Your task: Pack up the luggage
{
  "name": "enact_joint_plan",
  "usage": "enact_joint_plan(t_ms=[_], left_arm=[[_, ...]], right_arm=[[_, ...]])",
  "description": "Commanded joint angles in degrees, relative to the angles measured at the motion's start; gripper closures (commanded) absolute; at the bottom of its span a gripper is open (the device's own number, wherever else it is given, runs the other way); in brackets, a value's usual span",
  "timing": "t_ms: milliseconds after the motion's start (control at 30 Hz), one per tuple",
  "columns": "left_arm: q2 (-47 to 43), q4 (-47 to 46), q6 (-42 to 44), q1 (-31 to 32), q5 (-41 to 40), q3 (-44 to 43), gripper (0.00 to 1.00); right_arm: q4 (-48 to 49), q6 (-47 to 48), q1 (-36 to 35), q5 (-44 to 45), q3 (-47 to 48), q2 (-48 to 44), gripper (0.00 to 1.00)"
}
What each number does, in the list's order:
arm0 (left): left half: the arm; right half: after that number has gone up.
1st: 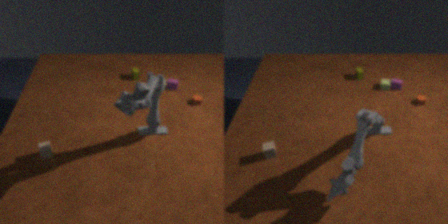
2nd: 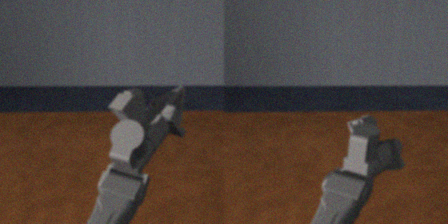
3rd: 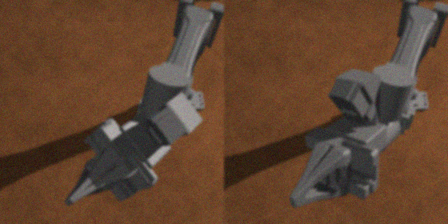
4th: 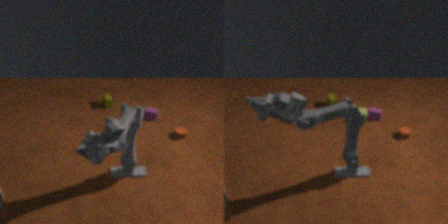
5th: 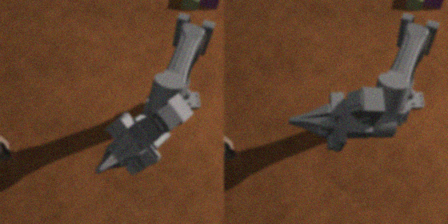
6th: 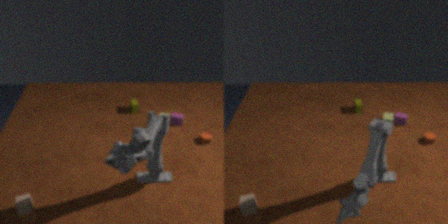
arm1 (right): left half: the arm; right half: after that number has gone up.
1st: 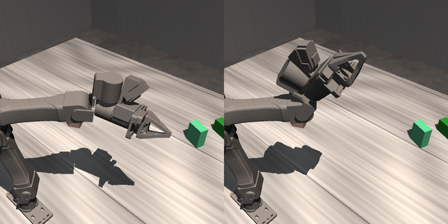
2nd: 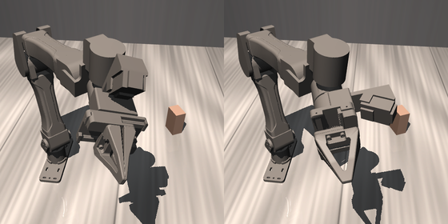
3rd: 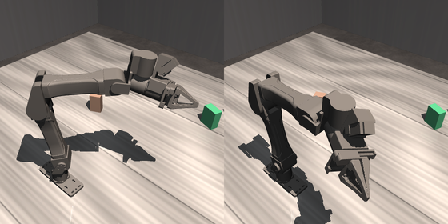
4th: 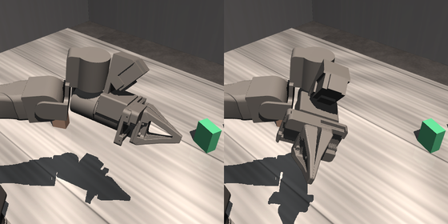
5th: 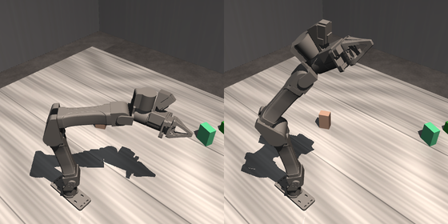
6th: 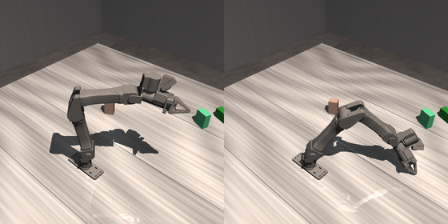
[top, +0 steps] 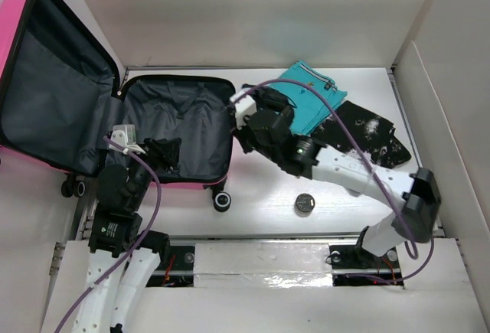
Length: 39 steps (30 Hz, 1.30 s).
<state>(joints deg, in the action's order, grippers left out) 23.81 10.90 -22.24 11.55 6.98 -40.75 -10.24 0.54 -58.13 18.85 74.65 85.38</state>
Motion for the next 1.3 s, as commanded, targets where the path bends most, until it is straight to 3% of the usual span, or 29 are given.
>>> enact_joint_plan(t_ms=[0,67,167,433,533,567,600,667,700,733,800,900,967,1033,1067,1100,1133,1167,1267], left_arm=[[-1.5,1.0,-1.6,0.2,-6.7,-2.3,0.56],[-2.7,2.4,-3.0,0.2,-13.3,-3.1,0.57],[-3.1,2.6,-3.3,0.2,-13.7,-3.1,0.57],[-3.9,2.5,-3.3,0.2,-13.1,-3.1,0.57],[-3.8,2.5,-3.3,0.2,-13.5,-3.1,0.57],[-3.8,2.5,-3.2,0.2,-13.5,-3.1,0.57],[-3.8,2.5,-3.2,0.2,-13.2,-3.1,0.57],[-3.8,2.4,-3.3,0.2,-13.0,-3.1,0.57],[-3.4,2.1,-3.2,0.2,-13.0,-3.1,0.57],[-3.2,2.1,-3.2,0.2,-12.8,-3.1,0.57],[-3.0,2.0,-3.2,0.2,-12.1,-2.9,0.57],[-2.5,1.8,-3.2,0.2,-11.9,-2.8,0.57],[-2.3,1.7,-3.0,0.2,-11.6,-2.8,0.57],[-2.5,1.7,-2.9,0.2,-11.0,-2.6,0.57],[-2.5,1.7,-2.9,0.2,-10.9,-2.6,0.57],[-2.3,1.6,-2.9,0.2,-10.8,-2.6,0.57],[-2.2,1.5,-2.8,0.2,-10.7,-2.6,0.58],[-2.1,1.4,-2.7,0.2,-10.4,-2.5,0.59],[-2.3,0.9,-2.5,0.2,-8.8,-2.2,0.64]], right_arm=[[8.1,3.9,-0.2,-6.2,8.5,7.1,1.00],[9.5,3.2,-0.2,-12.6,19.8,18.3,1.00],[9.5,2.7,-0.2,-15.1,24.4,22.9,1.00],[3.3,1.0,-1.3,-20.5,49.9,47.7,1.00],[1.1,0.3,-1.3,-19.9,54.1,53.2,0.99],[1.3,-0.1,-1.3,-19.7,54.4,53.7,0.95],[1.2,-0.4,-1.3,-19.8,54.3,54.1,0.81],[0.5,-0.4,-1.3,-20.2,53.4,53.0,0.64],[0.9,-0.4,-1.3,-20.2,52.3,51.6,0.47],[1.8,-0.4,-1.3,-20.3,50.5,49.5,0.40],[6.2,-0.4,-1.3,-20.7,44.2,42.3,0.30],[9.4,-0.3,-1.3,-20.3,36.0,32.0,0.29],[13.4,0.4,-1.3,-17.4,30.0,26.3,0.32],[16.1,0.7,-1.3,-15.2,19.0,17.5,0.49],[18.5,0.4,0.1,-12.9,15.0,14.5,0.61],[19.6,0.1,1.0,-11.5,10.9,11.6,0.88],[20.7,-0.4,2.1,-10.0,6.7,6.1,0.98],[22.2,-2.8,3.6,-7.6,-1.4,3.8,1.00],[20.7,-7.8,12.2,-6.6,-14.2,-2.9,1.00]])
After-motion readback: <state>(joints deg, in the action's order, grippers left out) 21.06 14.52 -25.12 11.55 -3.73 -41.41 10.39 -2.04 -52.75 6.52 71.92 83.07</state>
